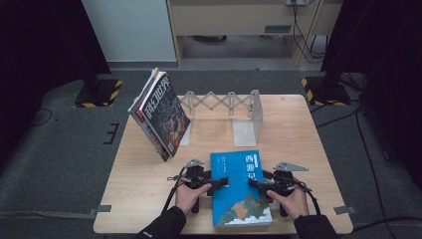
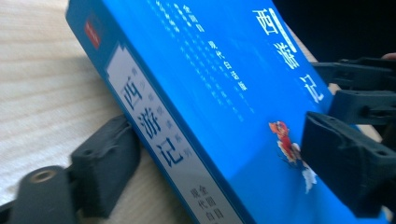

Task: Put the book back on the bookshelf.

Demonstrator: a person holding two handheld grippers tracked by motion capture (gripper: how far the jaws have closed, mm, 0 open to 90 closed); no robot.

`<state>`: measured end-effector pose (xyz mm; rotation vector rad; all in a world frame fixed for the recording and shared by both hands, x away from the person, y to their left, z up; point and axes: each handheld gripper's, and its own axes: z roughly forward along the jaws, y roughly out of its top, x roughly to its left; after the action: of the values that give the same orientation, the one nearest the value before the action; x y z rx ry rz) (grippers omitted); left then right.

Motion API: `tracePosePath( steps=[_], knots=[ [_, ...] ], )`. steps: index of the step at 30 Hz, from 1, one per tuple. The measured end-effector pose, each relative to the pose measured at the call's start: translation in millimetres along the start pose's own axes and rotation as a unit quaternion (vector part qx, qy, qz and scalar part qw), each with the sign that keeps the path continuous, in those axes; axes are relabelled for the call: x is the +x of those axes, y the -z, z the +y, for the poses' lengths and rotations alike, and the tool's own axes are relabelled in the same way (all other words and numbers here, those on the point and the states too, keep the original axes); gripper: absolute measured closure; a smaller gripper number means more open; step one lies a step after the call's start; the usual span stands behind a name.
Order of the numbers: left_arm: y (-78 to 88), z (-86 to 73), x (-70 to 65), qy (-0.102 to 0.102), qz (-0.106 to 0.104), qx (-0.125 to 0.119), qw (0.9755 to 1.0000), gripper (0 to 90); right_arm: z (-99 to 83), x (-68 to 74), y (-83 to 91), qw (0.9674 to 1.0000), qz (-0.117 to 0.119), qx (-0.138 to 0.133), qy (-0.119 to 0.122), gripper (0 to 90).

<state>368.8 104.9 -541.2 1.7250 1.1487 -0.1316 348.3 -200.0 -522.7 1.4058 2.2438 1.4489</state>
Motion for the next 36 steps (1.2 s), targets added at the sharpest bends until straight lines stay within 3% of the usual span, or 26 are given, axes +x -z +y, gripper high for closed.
tracePosePath(
  steps=[3,11,13,16,21,24,30,36],
  knots=[
    [1.5,0.8,0.5,0.009,-0.005,0.008,0.9999,16.5,0.0,-0.3,-0.2,1.0000,0.000,0.000,0.000,27.2],
    [6.6,4.5,-0.6,0.002,-0.009,0.008,0.9999,21.6,-1.2,-1.8,-0.4,1.0000,0.004,-0.006,-0.004,27.4],
    [7.8,5.5,-1.6,0.011,-0.028,0.005,0.9995,27.0,-1.2,-2.3,0.0,0.9999,0.005,-0.007,-0.007,27.5],
    [9.4,9.0,-9.5,-0.017,-0.031,0.008,0.9993,29.9,-1.3,-3.0,0.2,0.9999,0.005,-0.007,-0.010,27.6],
    [8.0,10.3,-16.4,-0.024,-0.051,0.015,0.9983,34.6,-1.0,-3.8,-0.4,0.9998,0.011,-0.008,-0.012,28.6],
    [3.7,9.5,-22.0,-0.033,-0.047,0.026,0.9980,34.4,-0.8,-3.8,-1.3,0.9997,0.018,-0.008,-0.010,28.7],
    [4.8,8.8,-19.9,-0.020,-0.052,0.017,0.9983,39.2,1.1,-4.7,0.9,0.9998,0.019,-0.001,0.005,30.5],
    [5.0,9.0,-21.1,-0.020,-0.049,0.019,0.9984,39.4,-3.7,-5.7,6.5,0.9995,0.031,0.002,-0.009,32.6]
  ],
)
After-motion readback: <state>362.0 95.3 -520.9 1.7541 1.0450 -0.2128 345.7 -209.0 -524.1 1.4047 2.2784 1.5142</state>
